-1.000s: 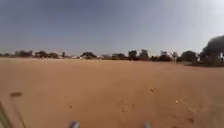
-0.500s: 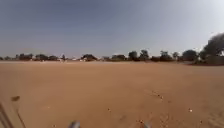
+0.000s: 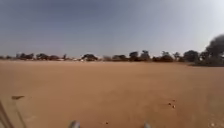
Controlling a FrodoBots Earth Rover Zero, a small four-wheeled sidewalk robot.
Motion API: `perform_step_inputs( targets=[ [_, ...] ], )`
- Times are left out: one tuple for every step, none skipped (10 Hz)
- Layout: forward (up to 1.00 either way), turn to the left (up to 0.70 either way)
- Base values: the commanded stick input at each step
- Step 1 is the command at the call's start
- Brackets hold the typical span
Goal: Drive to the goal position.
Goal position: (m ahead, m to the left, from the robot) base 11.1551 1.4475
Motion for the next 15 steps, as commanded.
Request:
perform_step_inputs(
  targets=[
    [0.70, 0.00],
    [0.70, 0.00],
    [0.70, 0.00],
    [0.70, 0.00],
    [0.70, 0.00],
    [0.70, 0.00],
    [0.70, 0.00],
    [0.70, 0.00],
    [0.70, 0.00],
    [0.70, 0.00],
    [0.70, 0.00],
    [0.70, 0.00],
    [0.70, 0.00],
    [0.70, 0.00],
    [0.70, 0.00]
  ],
)
